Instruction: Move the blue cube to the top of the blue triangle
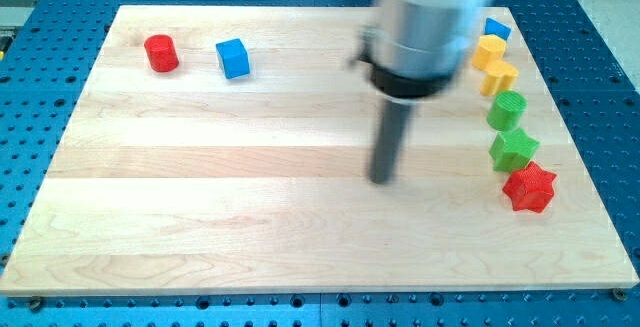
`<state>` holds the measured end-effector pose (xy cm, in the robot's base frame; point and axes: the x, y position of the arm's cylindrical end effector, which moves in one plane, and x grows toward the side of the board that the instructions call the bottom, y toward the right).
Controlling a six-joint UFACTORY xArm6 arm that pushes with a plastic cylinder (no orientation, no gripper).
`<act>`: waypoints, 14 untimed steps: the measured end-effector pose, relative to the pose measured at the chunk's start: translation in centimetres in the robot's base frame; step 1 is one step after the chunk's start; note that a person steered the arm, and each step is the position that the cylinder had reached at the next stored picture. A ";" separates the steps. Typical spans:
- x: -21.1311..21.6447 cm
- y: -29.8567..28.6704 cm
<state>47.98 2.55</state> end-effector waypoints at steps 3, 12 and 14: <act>-15.8 -19.9; -20.8 9.1; -19.9 8.9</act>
<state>28.06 11.40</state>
